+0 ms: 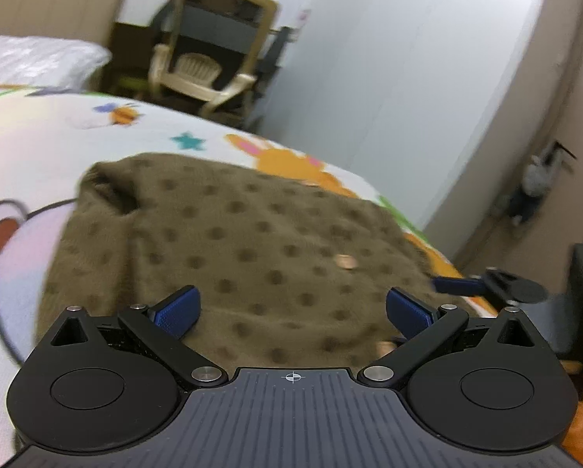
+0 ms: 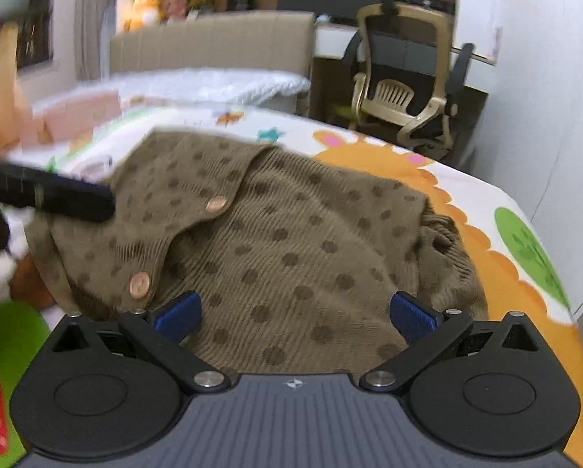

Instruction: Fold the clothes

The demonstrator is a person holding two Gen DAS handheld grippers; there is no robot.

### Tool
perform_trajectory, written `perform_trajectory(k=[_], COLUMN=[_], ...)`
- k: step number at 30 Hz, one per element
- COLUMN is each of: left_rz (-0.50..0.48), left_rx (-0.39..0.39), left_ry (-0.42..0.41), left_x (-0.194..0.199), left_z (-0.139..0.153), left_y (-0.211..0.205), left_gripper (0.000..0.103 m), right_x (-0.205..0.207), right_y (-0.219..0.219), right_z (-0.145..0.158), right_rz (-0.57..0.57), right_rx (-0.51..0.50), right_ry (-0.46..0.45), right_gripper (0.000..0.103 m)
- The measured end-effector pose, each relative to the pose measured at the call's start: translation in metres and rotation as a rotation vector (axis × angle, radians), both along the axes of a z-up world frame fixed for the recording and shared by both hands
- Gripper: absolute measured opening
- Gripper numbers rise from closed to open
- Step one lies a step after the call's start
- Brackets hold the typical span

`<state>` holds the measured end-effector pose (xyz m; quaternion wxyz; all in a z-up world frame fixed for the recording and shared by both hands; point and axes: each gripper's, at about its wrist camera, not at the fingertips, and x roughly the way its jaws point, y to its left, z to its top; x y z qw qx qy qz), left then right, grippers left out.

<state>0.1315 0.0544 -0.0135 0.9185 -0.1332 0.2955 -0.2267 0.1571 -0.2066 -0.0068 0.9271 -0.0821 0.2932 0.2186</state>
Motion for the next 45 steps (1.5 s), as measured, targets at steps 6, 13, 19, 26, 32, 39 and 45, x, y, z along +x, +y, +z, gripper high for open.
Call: perform_trajectory(k=[6,13,19,26,32,39,45], left_rz=[-0.022,0.003,-0.151,-0.118,0.030,0.203,0.162], left_rx=[0.249,0.458,0.458,0.363,0.222,0.120,0.065], left_ry=[-0.102,-0.044,-0.019,-0.001,0.024,0.115,0.117], left_x=[-0.005,0.007,-0.015,-0.036,-0.026,-0.021,-0.028], left_z=[0.014,-0.009,-0.006,-0.002,0.012,-0.002,-0.006], left_y=[-0.045,-0.066,-0.067,-0.029,0.027,0.078,0.078], left_gripper=[0.103,0.103,0.103,0.103,0.103,0.103,0.103], right_x=[-0.007,-0.004,0.001,0.004,-0.004,-0.015,-0.013], right_y=[-0.027,-0.022,0.015,0.018,0.000,-0.016,-0.039], right_z=[0.020,0.024,0.024,-0.005,-0.004,0.003,0.003], right_rz=[-0.071,-0.072,-0.010,-0.023,-0.031,-0.070,-0.160], right_rx=[0.097,0.085,-0.057,-0.142,-0.134,-0.101,-0.206], right_ry=[-0.044,-0.045,-0.079,0.014,0.033,0.012,-0.009], right_gripper=[0.103,0.103,0.103,0.103,0.103,0.103,0.103])
